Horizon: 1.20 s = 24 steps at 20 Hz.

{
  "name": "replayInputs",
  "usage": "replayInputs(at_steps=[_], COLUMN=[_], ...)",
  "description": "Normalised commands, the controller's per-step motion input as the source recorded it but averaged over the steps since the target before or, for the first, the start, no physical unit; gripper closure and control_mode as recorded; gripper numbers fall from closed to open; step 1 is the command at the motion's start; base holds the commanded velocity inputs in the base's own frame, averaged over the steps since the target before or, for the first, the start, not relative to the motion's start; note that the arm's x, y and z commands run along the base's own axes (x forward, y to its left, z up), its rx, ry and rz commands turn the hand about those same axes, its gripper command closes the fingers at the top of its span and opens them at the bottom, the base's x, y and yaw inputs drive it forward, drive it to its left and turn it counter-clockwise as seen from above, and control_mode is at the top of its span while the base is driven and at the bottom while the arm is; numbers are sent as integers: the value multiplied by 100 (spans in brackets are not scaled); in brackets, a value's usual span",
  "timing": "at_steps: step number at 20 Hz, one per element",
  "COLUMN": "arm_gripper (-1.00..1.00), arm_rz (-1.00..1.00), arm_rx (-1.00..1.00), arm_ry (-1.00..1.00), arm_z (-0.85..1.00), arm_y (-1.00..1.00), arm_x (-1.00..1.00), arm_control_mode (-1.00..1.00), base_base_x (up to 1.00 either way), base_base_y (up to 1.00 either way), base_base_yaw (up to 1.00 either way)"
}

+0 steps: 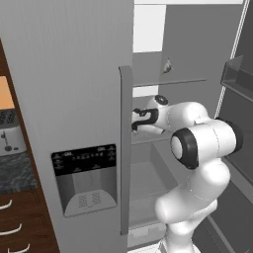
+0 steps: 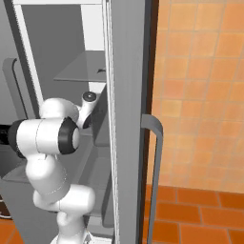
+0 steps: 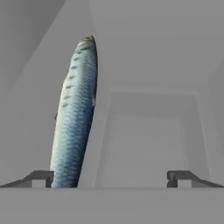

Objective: Place one potato and one fish in each tupperware on the nearby counter, to pack two identical lunches.

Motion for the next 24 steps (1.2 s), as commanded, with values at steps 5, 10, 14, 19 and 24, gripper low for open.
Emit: replayInputs(at_steps=[5,10,14,19,24], arm_gripper=[-100,-100,-100,-100,-100], arm_rz=[-5,-17,-3,0,8], arm_rx=[-1,-6,-2,0,0], arm_ry=[3,0,-1,0,0], arm_z=[-54,-53,0,31,-24], arm_y=[3,-100,-31,7,27], arm_x=[26,-1,-28,-46,11], arm_control_mode=[-100,-100,-100,-100,-100], base_base_x=[0,0,0,0,0], base_base_y=[0,0,0,0,0], base_base_yaw=[0,0,0,0,0])
